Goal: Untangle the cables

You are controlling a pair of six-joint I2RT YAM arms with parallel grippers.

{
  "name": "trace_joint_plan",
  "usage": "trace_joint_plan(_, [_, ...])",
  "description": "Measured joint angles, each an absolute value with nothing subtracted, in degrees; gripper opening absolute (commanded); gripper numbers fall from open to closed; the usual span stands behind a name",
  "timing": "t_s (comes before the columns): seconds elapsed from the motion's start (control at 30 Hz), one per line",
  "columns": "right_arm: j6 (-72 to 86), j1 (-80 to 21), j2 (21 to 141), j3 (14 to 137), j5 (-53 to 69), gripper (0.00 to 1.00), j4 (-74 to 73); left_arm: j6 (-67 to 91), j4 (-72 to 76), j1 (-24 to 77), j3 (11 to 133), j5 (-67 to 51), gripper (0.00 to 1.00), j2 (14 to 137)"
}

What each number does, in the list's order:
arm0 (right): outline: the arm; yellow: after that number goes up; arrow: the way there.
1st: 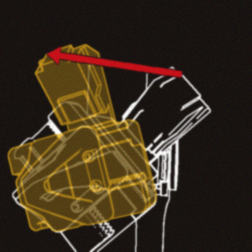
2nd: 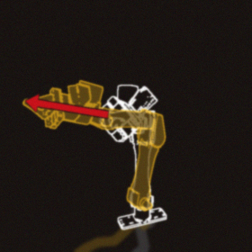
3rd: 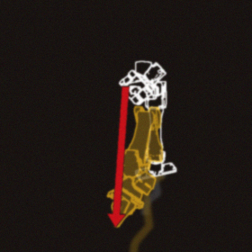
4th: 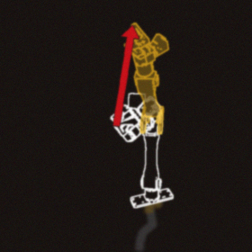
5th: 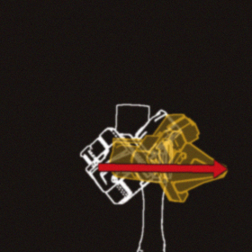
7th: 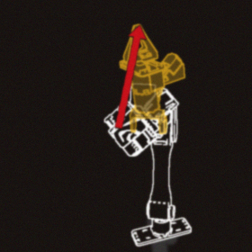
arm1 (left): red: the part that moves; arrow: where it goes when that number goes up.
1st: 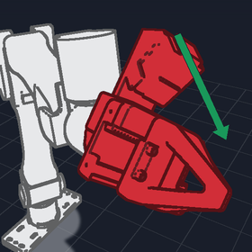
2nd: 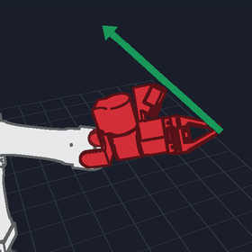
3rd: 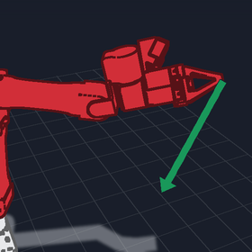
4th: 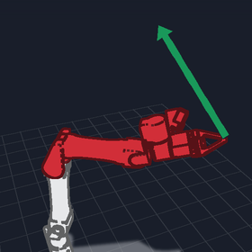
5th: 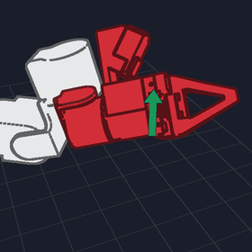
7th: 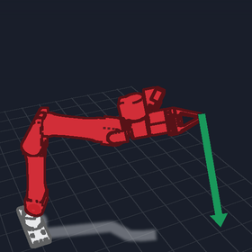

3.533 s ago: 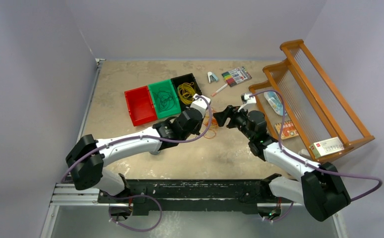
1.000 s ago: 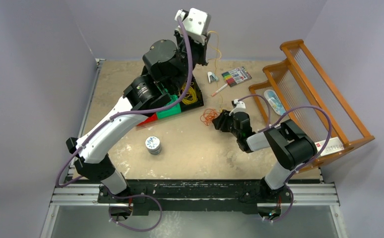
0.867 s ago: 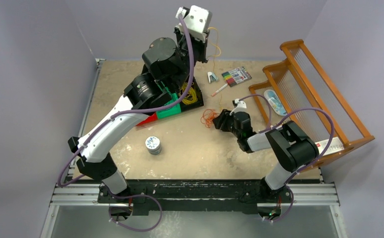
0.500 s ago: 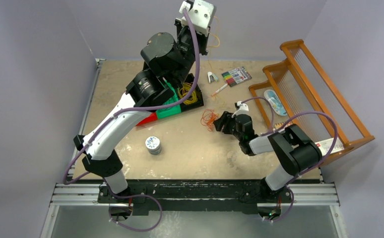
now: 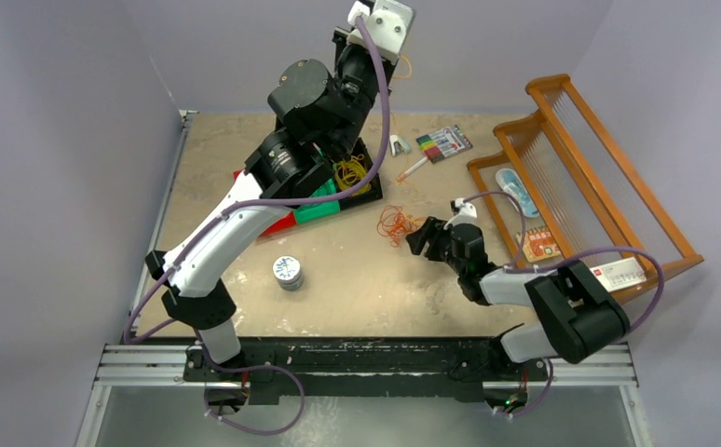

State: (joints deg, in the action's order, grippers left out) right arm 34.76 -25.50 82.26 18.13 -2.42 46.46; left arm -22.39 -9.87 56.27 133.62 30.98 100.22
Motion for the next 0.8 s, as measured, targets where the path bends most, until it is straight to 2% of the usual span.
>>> trace_joint_plan(0.27, [36.0, -25.5, 71.7, 14.5, -3.6, 0.77, 42.4, -25.3, -7.2, 56.3, 133.7, 32.2, 0.00, 100.6])
trace_joint_plan(0.6, [30.0, -25.5, 43.7, 13.2, -3.7, 0.78, 37.4, -26.1, -6.3, 56.3, 133.1, 33.0, 0.00, 100.6])
trace_joint_plan(0.7, [25.4, -25.5, 42.9, 15.9, -3.8, 0.75, 35.4, -26.2, -6.0, 56.3, 132.7, 33.1, 0.00, 100.6])
trace_joint_plan(0.8, [19.9, -25.5, 47.9, 20.6, -3.0, 0.73, 32.8, -26.2, -5.6, 56.2, 132.2, 33.1, 0.00, 100.6])
